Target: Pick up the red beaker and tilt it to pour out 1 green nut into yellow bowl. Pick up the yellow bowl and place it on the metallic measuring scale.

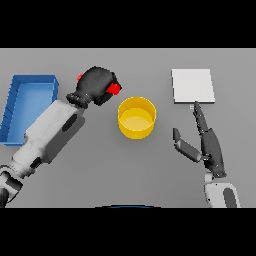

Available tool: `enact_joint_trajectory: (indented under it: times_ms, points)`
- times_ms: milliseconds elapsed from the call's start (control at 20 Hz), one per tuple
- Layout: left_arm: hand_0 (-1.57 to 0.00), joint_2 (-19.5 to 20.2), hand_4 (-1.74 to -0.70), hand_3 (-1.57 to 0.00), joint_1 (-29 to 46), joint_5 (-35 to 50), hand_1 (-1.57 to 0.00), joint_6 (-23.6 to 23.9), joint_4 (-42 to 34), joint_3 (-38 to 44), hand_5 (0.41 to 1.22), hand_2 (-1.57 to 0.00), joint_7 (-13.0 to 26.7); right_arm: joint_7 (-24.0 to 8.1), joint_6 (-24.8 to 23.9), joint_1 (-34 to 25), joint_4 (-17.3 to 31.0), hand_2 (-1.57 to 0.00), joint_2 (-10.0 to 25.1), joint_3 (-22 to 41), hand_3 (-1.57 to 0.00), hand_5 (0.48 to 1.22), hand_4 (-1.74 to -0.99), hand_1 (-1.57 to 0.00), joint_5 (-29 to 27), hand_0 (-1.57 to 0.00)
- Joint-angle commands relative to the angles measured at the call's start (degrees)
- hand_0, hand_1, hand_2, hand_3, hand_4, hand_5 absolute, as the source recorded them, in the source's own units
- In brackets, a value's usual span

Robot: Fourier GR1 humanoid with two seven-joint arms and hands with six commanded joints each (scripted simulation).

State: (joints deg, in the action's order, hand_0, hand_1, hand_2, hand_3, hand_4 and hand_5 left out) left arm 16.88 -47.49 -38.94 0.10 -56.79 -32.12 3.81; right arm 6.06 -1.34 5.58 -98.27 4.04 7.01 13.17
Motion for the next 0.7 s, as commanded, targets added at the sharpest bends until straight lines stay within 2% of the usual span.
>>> enact_joint_trajectory:
  times_ms: [0,50,100,200,350,500,650]
  points:
    - [-1.57,0.48,-1.74,-1.57,-1.73,-1.23,-1.57,-1.45,0.58,-1.54,1.186,-1.57,-0.38,-0.92,-0.15,-0.65,0.21,0.0,0.01,-0.41,0.0,0.72,-1.268,0.0,-0.28,0.0]
    - [-1.57,0.41,-1.74,-1.57,-3.76,-2.78,-1.57,-2.78,2.29,-3.46,1.193,-1.57,-0.78,-1.29,-0.23,-1.29,0.61,0.0,-0.51,0.05,0.0,0.717,-1.264,0.0,0.02,0.0]
    - [-1.57,0.32,-1.69,-1.57,-5.2,-4.32,-1.57,-3.38,4.23,-5.25,1.198,-1.57,-1.54,0.27,-0.31,-0.82,0.62,0.0,-0.48,0.12,0.0,0.715,-1.261,0.0,0.17,0.0]
    - [-1.57,0.95,-1.61,-1.57,-8.23,-7.09,-1.57,-5.7,5.97,-8.78,1.206,-1.57,-2.79,-0.2,-0.32,-0.48,0.02,0.0,-0.7,0.2,0.0,0.697,-1.258,0.0,-0.01,0.0]
    - [-1.57,0.27,-1.67,-1.57,-12.46,-9.66,-1.57,-11.01,7.23,-13.78,1.214,-1.57,-3.43,-0.38,-1.29,-0.33,0.71,0.0,-1.03,-0.27,0.0,0.671,-1.237,0.0,0.28,0.0]
    - [-1.57,-0.96,-1.7,-1.57,-15.38,-12.09,-1.57,-13.2,9.8,-18.17,1.217,-1.57,-3.92,-0.71,-1.11,-0.5,0.54,0.0,-0.93,-0.73,0.0,0.654,-1.209,0.0,-0.47,0.0]
    - [-1.57,-0.85,-1.72,-1.57,-18.85,-14.36,-1.57,-16.31,10.71,-22.41,1.219,-1.57,-4.96,-0.77,-2.09,-1.03,1.16,0.0,-1.34,0.08,0.0,0.647,-1.195,0.0,1.46,0.0]
